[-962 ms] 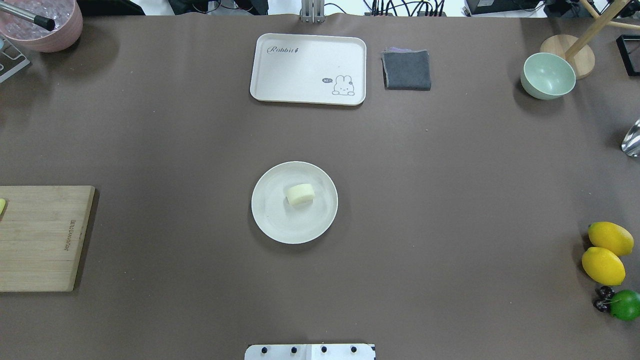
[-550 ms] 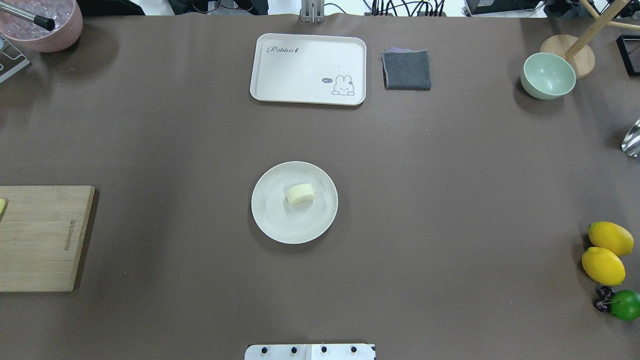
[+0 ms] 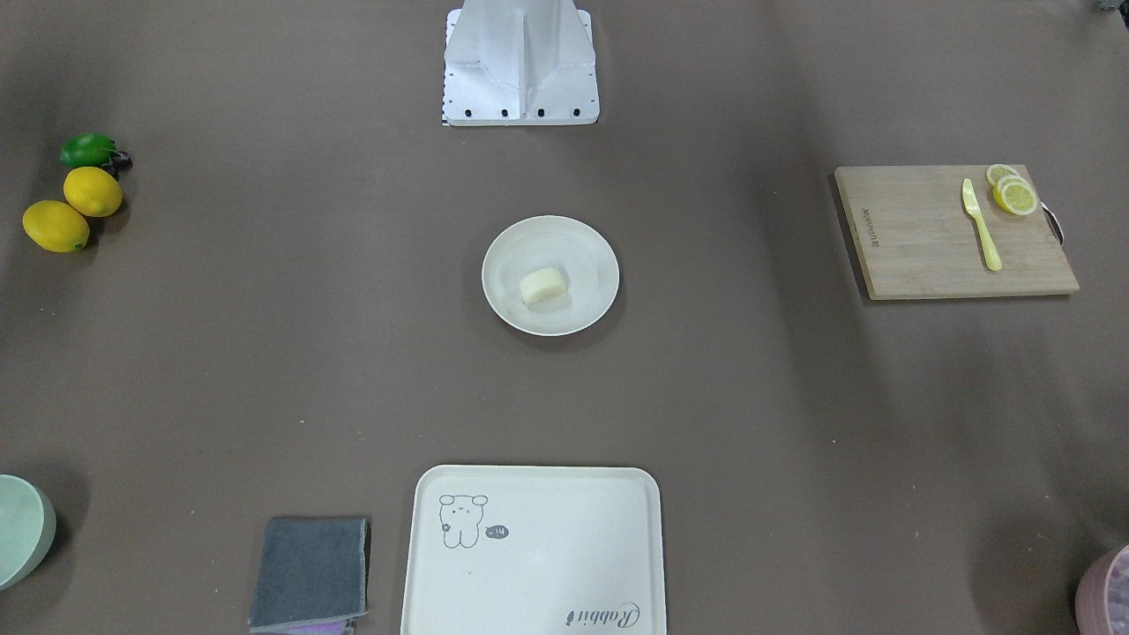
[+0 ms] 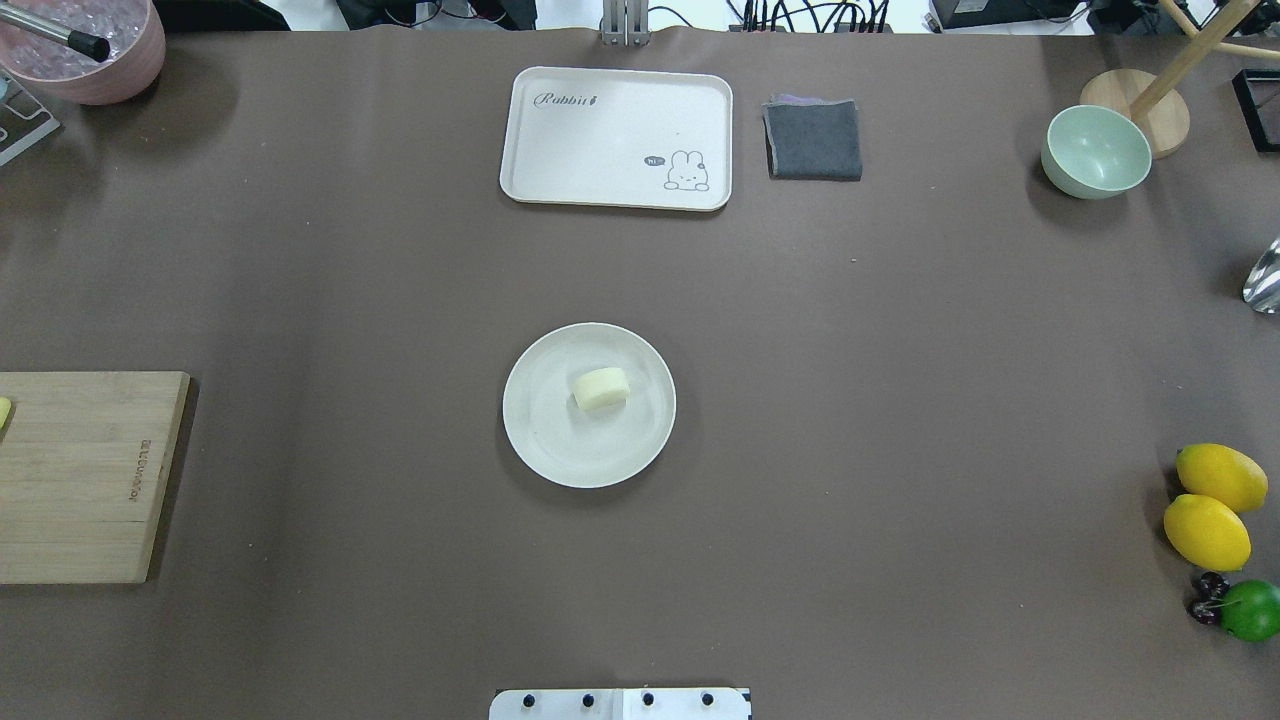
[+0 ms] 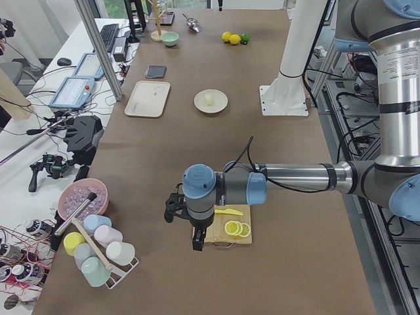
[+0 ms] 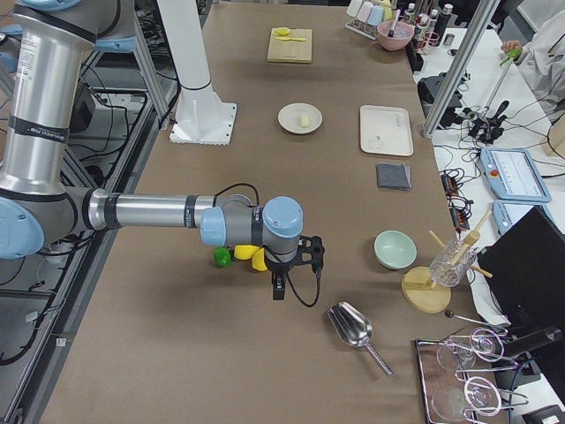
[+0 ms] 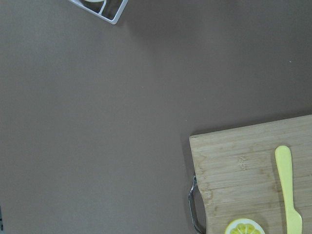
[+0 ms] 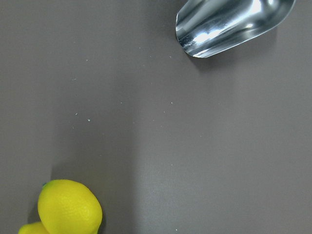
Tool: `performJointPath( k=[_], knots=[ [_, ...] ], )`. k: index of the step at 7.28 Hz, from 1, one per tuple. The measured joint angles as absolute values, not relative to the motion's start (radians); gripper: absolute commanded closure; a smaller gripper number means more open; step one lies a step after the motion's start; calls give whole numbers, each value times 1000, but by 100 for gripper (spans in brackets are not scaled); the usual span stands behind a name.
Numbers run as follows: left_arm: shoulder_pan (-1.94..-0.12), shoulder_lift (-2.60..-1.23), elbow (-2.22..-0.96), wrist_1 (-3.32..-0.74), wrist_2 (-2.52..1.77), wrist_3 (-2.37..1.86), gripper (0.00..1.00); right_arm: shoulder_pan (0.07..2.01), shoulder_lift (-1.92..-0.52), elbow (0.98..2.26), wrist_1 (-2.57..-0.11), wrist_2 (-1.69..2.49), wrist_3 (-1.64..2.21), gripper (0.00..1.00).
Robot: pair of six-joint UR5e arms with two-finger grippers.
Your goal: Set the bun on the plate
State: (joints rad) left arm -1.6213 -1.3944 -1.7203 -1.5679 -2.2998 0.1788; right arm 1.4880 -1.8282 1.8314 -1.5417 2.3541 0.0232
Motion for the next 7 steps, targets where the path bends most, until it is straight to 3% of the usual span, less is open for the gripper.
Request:
performJointPath(
  k=[7],
  knots=[
    [-1623,-1401,-1684,-1597,-2296,170,2,1496,-1836,1832,-1540,2348,27,0]
  ],
)
